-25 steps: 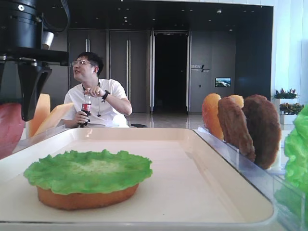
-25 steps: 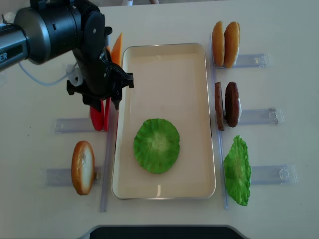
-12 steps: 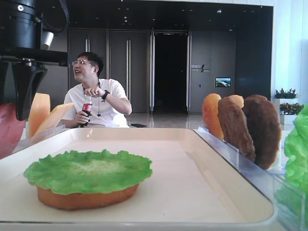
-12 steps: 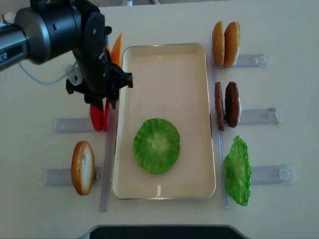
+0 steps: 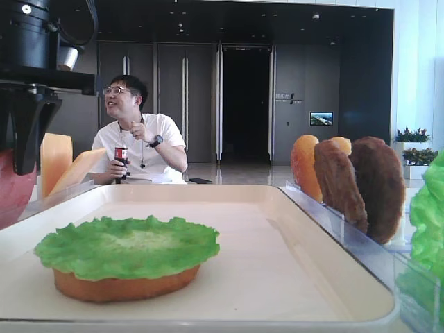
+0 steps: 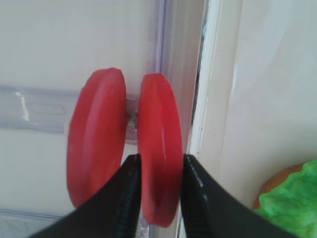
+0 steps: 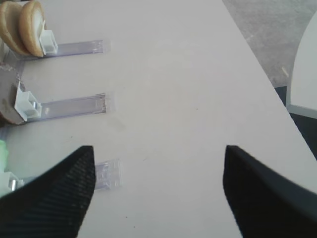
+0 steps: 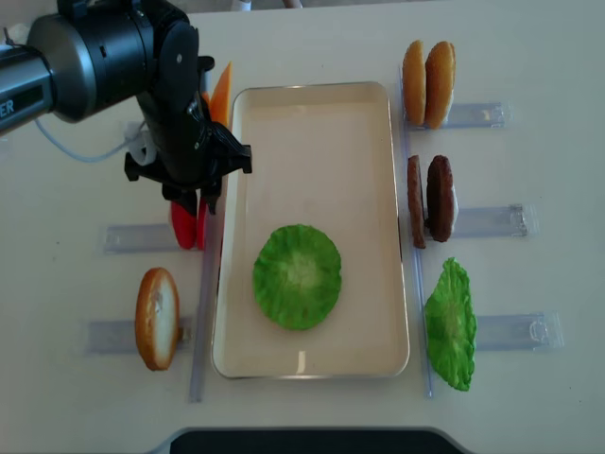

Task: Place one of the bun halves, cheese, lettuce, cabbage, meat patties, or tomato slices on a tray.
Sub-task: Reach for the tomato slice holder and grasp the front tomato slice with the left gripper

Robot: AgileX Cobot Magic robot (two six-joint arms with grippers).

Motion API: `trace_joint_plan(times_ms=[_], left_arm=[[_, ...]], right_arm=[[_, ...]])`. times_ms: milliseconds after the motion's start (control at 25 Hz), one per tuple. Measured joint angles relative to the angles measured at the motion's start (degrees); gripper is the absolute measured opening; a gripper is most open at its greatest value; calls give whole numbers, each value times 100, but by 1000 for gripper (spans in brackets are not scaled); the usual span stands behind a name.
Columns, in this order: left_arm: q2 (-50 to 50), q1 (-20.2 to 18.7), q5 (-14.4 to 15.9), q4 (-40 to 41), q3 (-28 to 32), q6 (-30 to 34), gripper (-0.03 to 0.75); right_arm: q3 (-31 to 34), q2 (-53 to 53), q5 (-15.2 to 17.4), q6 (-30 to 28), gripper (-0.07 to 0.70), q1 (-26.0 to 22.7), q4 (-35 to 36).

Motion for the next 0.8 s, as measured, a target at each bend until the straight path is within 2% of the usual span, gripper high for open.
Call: trace_joint_plan(times_ms=[160, 280, 600, 800], left_arm=[[0, 0, 0, 0, 0, 12, 160], [0, 0, 37, 34, 0, 17, 66], [-33, 0, 52, 39, -6, 18, 62], [-552, 0, 188, 33, -6, 55, 62]], right_arm=[[0, 0, 0, 0, 538, 0, 0], [0, 0, 0, 0, 538, 0, 0], [0, 0, 0, 0, 538, 0, 0], [0, 0, 0, 0, 538, 0, 0]])
